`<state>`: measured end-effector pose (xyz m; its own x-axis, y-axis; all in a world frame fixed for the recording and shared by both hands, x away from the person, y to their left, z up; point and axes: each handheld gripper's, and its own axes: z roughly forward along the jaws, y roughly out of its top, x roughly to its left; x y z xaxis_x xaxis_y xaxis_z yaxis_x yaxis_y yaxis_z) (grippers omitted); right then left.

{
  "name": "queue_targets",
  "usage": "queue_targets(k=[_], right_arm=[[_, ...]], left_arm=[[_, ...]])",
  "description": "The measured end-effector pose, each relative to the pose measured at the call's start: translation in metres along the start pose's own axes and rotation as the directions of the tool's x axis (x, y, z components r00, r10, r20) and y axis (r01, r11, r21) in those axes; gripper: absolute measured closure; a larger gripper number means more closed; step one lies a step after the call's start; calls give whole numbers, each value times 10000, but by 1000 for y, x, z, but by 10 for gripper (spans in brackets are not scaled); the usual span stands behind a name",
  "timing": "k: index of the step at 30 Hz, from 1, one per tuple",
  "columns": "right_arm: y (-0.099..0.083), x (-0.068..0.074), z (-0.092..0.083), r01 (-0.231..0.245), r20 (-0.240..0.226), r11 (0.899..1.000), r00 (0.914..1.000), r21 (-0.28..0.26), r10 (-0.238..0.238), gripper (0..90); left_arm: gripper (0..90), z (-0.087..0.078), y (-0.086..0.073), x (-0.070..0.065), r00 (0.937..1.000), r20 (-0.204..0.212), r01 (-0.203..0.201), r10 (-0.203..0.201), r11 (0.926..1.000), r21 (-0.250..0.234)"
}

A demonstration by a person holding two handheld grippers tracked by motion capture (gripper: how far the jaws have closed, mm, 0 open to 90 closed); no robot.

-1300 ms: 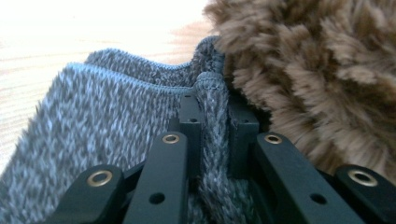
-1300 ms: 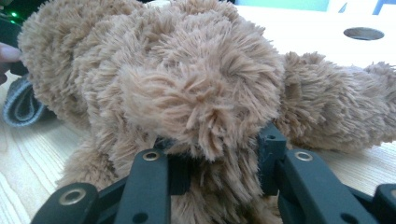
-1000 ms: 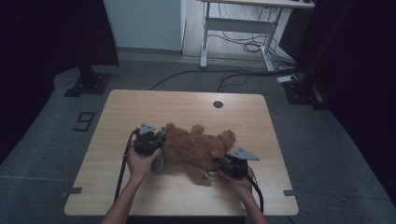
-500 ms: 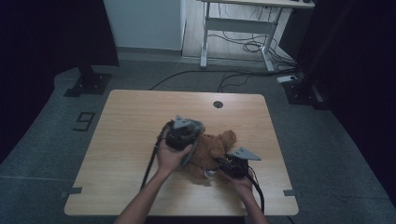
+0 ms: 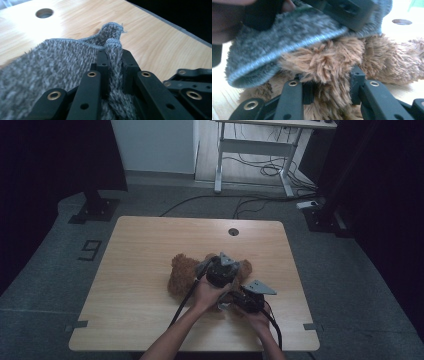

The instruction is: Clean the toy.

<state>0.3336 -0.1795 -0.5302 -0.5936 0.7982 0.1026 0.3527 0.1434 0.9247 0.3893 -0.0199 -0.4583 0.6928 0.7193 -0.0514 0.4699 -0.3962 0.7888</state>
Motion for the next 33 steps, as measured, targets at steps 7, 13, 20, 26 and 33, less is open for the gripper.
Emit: queue_targets(k=[7, 13, 20, 26, 33], right_arm=[[0, 1, -1, -9, 66, 10000, 10000, -16, 9, 651], [0, 1, -1, 18, 45, 10000, 10000, -48, -17, 651], [-1, 2, -1, 2, 42, 10000, 10000, -72, -2, 650], [-1, 1, -1, -79, 46, 9999, 10000, -65, 80, 651], [1, 0, 3, 129, 111, 9999, 9999, -46, -128, 674]], left_arm=[[797, -31, -16, 40, 9890, -1482, 16, -17, 10000, -10], [798, -63, -33, 73, 9693, -2453, 99, -159, 9996, -255], [795, -85, -62, 110, 9554, -2735, 1064, -1115, 9938, -337], [796, -84, -94, 130, 9458, -2602, 2032, -1945, 9791, 66], [799, -74, -117, 135, 9444, -1593, 2927, -2876, 9561, 91]])
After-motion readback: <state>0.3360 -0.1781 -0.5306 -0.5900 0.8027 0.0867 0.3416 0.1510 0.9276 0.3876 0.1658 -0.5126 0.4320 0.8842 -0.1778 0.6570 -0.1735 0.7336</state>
